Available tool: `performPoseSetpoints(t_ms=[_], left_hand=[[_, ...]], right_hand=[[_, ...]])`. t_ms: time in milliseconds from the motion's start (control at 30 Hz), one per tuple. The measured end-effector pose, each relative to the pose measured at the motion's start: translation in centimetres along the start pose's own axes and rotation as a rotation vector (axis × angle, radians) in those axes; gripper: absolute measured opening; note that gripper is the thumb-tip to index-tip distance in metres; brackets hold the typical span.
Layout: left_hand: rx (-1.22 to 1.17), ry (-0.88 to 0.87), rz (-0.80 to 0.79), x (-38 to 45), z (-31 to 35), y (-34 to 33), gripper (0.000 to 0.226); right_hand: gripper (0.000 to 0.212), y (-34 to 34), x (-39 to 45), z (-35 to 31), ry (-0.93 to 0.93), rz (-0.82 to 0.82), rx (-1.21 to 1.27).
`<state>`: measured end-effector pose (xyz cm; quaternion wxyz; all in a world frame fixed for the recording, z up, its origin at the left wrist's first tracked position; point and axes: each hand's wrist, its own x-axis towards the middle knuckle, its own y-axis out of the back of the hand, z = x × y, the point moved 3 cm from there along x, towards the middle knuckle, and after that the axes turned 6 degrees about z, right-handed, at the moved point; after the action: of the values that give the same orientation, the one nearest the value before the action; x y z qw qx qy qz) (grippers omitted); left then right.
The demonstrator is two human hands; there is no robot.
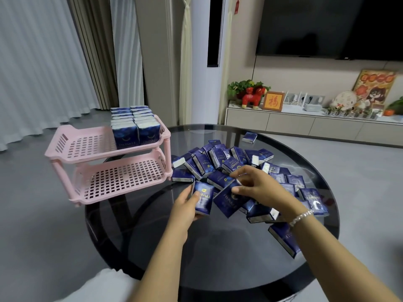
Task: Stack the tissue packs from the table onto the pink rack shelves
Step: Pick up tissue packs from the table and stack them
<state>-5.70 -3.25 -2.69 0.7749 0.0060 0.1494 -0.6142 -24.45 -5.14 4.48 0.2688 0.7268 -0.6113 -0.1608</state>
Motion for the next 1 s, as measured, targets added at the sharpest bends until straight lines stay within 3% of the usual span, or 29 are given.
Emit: performPoseSetpoints(t_ms=[67,300,367,433,533,667,867,1000], left_hand=[[0.012,-0.004,-0.019,-0.1,0.1,-0.1,0.031],[0.0,-0.002,-0.209,-1.0,0.1,-0.8,0.028],[-0.005,0.011,-0.169,-0.7,-0.1,-0.7,0.029],[-0.019,0.035,-0.098,-0.2,-0.2,-0.5,0.03],[-0.059,0.056,-0.001,0.6,-0.4,-0.1,0.026],[-0.068,0.046,0.063,1.0,-0.5,-0.1,0.02],[-0.076,0.029,0.116,1.2,-0.2,0.2,0.021],[-0.093,0.023,0.139,1.1,-0.1,0.4,0.03]], right_hand=[[0.026,-0.7,0.7,-0.5,0.005,-0.064,0.055],[0.029,-3.5,2.7,-1.1,0.13,0.035,-0.018],[0.027,-3.8,3.2,-0.7,0.122,0.034,0.002],[0.022,-3.5,3.9,0.0,0.09,0.134,-0.013],[0.025,-2.6,5.3,1.5,-0.032,0.278,-0.235],[0.032,-3.7,6.2,2.9,-0.053,0.165,-0.546],[0.041,-4.7,6.7,3.1,-0.114,0.093,-0.598],[0.06,-4.9,5.8,2.6,-0.151,0.059,-0.503]])
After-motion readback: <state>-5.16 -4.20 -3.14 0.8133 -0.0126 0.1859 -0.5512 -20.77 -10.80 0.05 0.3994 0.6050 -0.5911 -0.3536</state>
